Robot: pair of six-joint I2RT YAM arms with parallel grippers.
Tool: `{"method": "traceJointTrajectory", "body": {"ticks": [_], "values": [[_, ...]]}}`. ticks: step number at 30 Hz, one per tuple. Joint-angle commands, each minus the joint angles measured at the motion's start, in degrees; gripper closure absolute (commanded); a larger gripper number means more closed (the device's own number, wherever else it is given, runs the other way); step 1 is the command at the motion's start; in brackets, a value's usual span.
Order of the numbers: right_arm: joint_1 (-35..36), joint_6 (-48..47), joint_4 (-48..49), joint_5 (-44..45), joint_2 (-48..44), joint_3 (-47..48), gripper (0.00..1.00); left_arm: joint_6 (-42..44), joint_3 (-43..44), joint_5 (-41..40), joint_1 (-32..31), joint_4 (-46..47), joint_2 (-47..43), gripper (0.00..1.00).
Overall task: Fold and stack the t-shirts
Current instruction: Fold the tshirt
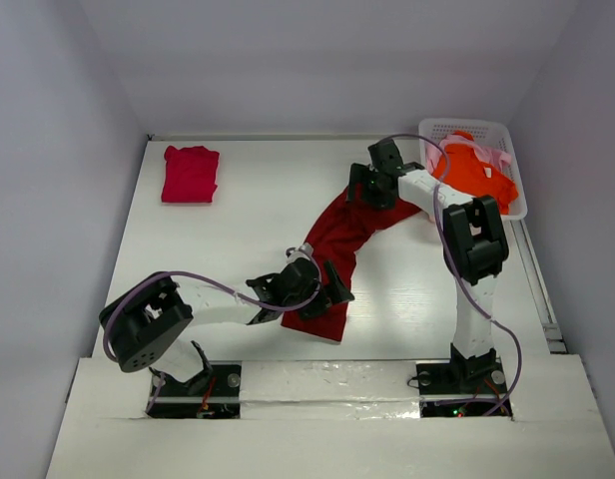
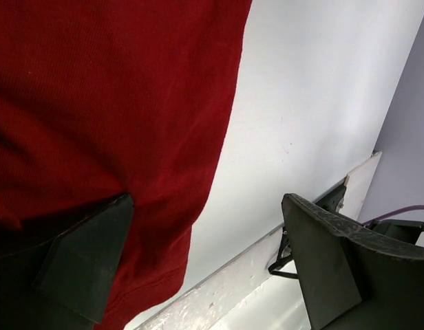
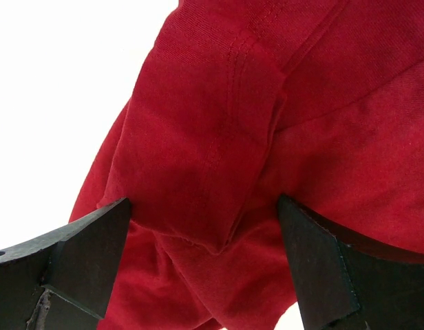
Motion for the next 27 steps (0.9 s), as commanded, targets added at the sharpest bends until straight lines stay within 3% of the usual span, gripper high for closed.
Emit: {"method": "traceJointTrajectory", "body": {"ticks": [1, 13, 23, 27], "values": [[0.6, -0.3, -0.7, -0.8, 0.5, 3.6, 0.07, 1.0, -2.8, 1.6, -1.0, -12.3, 2.8, 0.05], [3.5, -1.2, -3.0, -4.1, 5.6, 12.4, 0.07, 0.3, -3.8, 2.3, -2.1, -10.2, 2.6, 0.06], [3.5, -0.8, -3.2, 4.3, -0.4, 7.4, 0.07, 1.2, -2.6, 2.8, -2.1, -9.7, 4.2, 0.06], [3.5, -1.1, -3.7, 1.4, 1.2, 8.9, 0.06, 0.9, -2.5, 2.8, -2.6, -9.5, 4.1, 0.05]]}}
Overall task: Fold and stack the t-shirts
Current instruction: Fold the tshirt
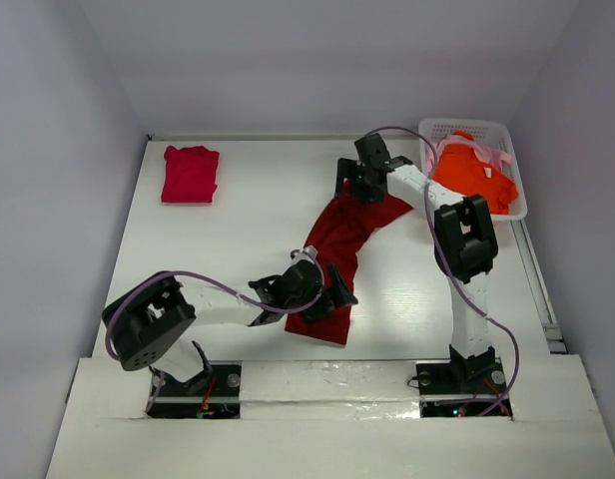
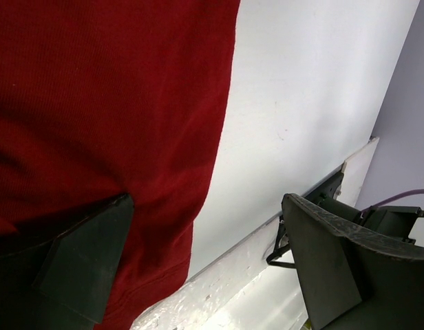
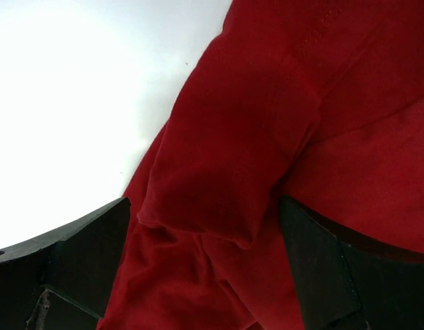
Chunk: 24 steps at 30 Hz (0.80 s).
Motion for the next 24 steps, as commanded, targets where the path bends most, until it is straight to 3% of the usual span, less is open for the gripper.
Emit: {"method": "traceJointTrajectory", "body": {"ticks": [1, 10, 24], "values": [[0.2, -0.6, -0.9, -1.2, -1.0, 2.0, 0.07, 1.0, -2.5, 1.1, -1.5, -11.3, 3.0, 0.06], [1.4, 0.5, -1.0, -3.0, 2.0, 6.5, 0.07, 0.6, -3.2, 0.6, -1.5, -11.9, 1.4, 0.05], [1.4, 3.1, -2.0, 6.7, -3.8, 0.8, 0.07, 1.1, -2.8, 0.5, -1.5, -12.1, 1.3, 0.05]]}}
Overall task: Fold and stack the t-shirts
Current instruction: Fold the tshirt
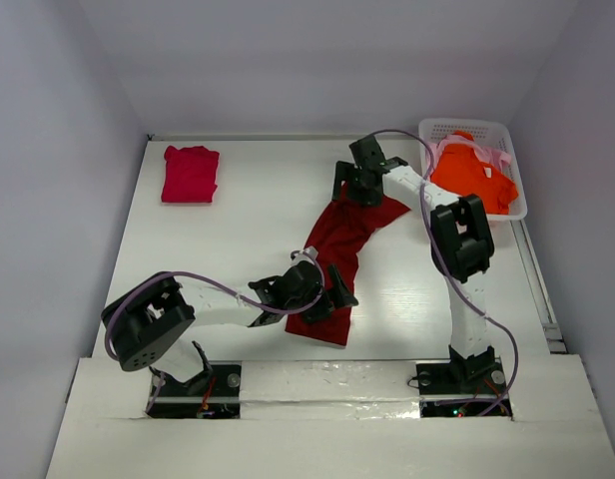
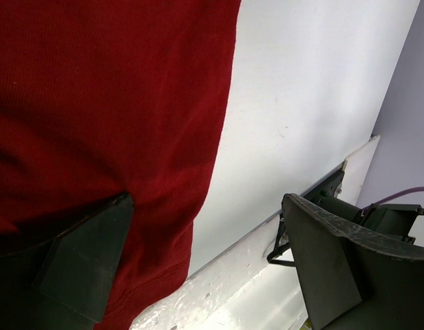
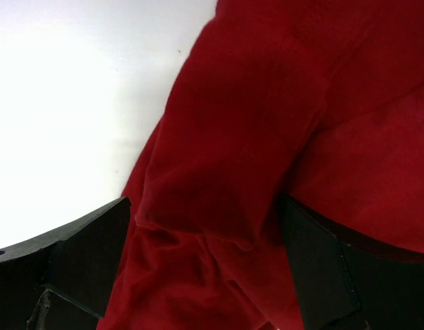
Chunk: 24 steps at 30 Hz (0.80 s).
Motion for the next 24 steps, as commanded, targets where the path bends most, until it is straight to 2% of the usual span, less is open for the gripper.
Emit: {"method": "traceJointTrajectory", "body": {"ticks": [1, 4, 13, 24], "values": [[0.3, 0.7, -0.5, 4.0, -5.2, -0.6, 0.07, 1.3, -2.8, 0.5, -1.0, -11.9, 1.5, 0.05], [0.3, 0.6, -1.7, 6.1, -4.8, 0.0, 0.06, 1.2, -2.7, 0.5, -1.0, -11.9, 1.3, 0.05], [-2.3, 0.5, -1.7, 4.3, -2.1, 0.4, 0.06, 1.3, -2.7, 0.8, -1.0, -11.2, 2.3, 0.05], [-5.9, -0.9, -1.5, -4.0, -0.2, 2.0, 0.07, 1.6, -2.8, 1.5, -1.0, -10.4, 2.7, 0.05]]}}
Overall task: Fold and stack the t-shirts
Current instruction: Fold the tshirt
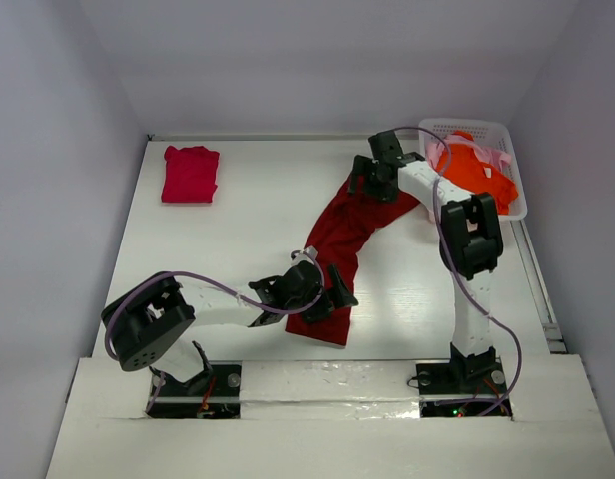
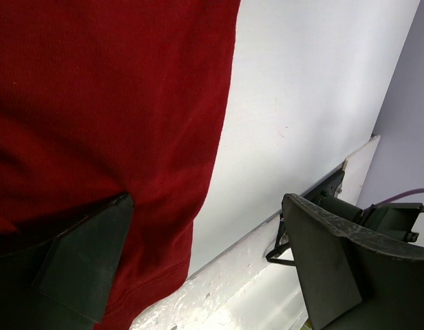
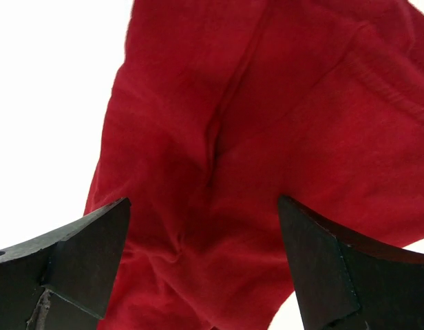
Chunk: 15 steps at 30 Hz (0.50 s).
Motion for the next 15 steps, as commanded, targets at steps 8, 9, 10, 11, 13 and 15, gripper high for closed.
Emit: {"method": "traceJointTrajectory", "body": {"ticks": [8, 9, 10, 11, 13, 15], "values": [[-0.7, -0.7, 2.4, -10.6, 1.5, 0.7, 0.09, 1.1, -3.6, 2.1, -0.9, -9.5, 2.3, 0.05], [-0.7, -0.7, 2.4, -11.9, 1.7, 0.8, 0.09, 1.0, -3.7, 2.2, -0.9, -9.4, 2.2, 0.05], [-1.2, -0.6, 2.7, -12.7, 1.7, 0.8, 0.09, 1.0, -3.7, 2.2, -0.9, -9.3, 2.0, 0.05], [-1.2, -0.5, 2.8, -13.3, 1.9, 0.8, 0.09, 1.0, -3.8, 2.3, -0.9, -9.2, 2.0, 0.05], [-1.2, -0.4, 3.2, -14.5, 1.9, 0.8, 0.09, 0.9, -3.9, 2.4, -0.9, -8.8, 1.9, 0.05], [-1.2, -0.2, 3.3, -15.1, 2.1, 0.8, 0.09, 0.9, -4.3, 2.9, -0.9, -8.3, 2.1, 0.05]]}}
